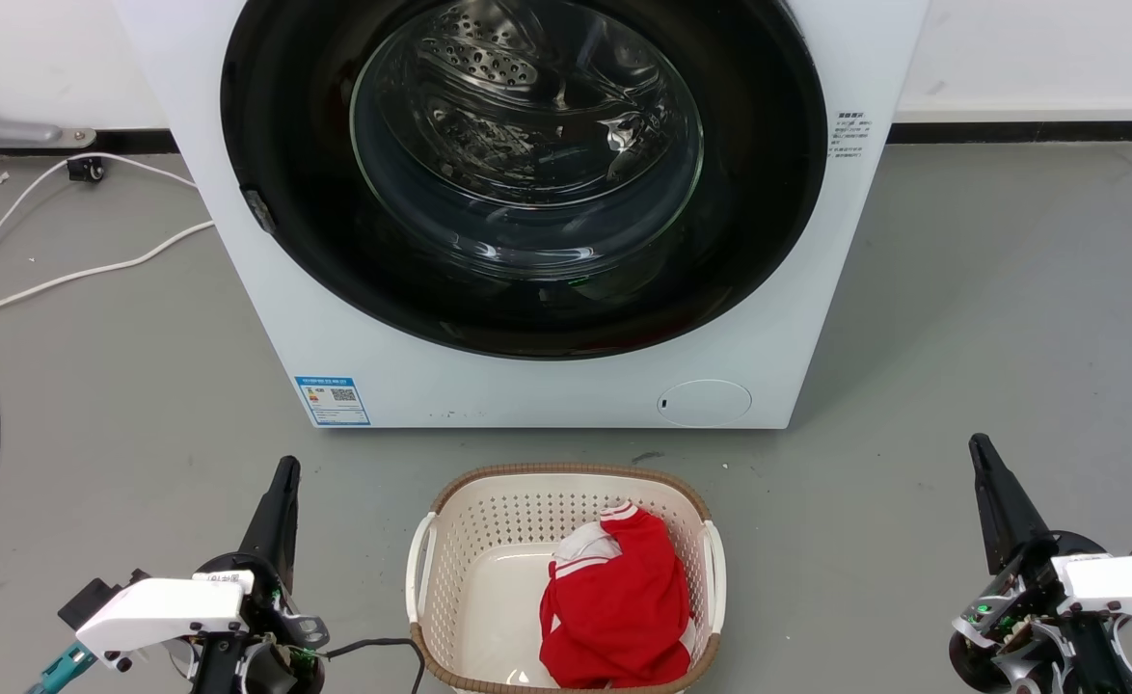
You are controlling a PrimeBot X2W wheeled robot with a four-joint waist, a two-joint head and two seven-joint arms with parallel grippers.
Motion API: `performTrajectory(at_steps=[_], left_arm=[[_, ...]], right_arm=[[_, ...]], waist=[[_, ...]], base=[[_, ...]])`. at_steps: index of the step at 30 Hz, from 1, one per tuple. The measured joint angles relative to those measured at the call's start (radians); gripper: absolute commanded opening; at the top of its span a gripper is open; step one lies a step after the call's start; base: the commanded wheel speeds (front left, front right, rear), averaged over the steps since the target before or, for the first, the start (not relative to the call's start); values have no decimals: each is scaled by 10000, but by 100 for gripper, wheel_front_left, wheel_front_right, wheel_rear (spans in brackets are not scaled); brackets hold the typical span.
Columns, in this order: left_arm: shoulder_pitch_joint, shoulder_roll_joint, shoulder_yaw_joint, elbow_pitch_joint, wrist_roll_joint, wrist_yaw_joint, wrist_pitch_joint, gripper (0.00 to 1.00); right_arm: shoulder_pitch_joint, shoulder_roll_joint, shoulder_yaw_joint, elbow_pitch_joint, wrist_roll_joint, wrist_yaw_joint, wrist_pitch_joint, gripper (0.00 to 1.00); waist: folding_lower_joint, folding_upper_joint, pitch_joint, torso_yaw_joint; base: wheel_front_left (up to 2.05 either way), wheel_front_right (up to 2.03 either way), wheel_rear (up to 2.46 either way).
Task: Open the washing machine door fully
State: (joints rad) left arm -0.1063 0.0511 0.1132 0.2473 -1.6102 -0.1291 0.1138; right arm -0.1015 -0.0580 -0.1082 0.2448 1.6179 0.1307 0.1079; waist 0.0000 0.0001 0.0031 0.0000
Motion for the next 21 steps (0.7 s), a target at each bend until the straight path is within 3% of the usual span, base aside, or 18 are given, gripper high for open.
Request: performTrajectory(at_steps=[13,14,21], left_arm=[[0,0,2,0,0,0,0,0],[9,-2,-2,15,-2,2,0,100],[228,-25,-251,113,8,12,-234,100]], right_arm=[[-2,8,-13,2,0,0,27,0],[9,10,-13,15,2,0,25,100],[298,35,61,67,-4,0,-209,100]], waist=[[0,0,0,0],[0,0,0,0],[1,0,5,-1]], base=[[0,0,0],[0,0,0],[0,0,0]])
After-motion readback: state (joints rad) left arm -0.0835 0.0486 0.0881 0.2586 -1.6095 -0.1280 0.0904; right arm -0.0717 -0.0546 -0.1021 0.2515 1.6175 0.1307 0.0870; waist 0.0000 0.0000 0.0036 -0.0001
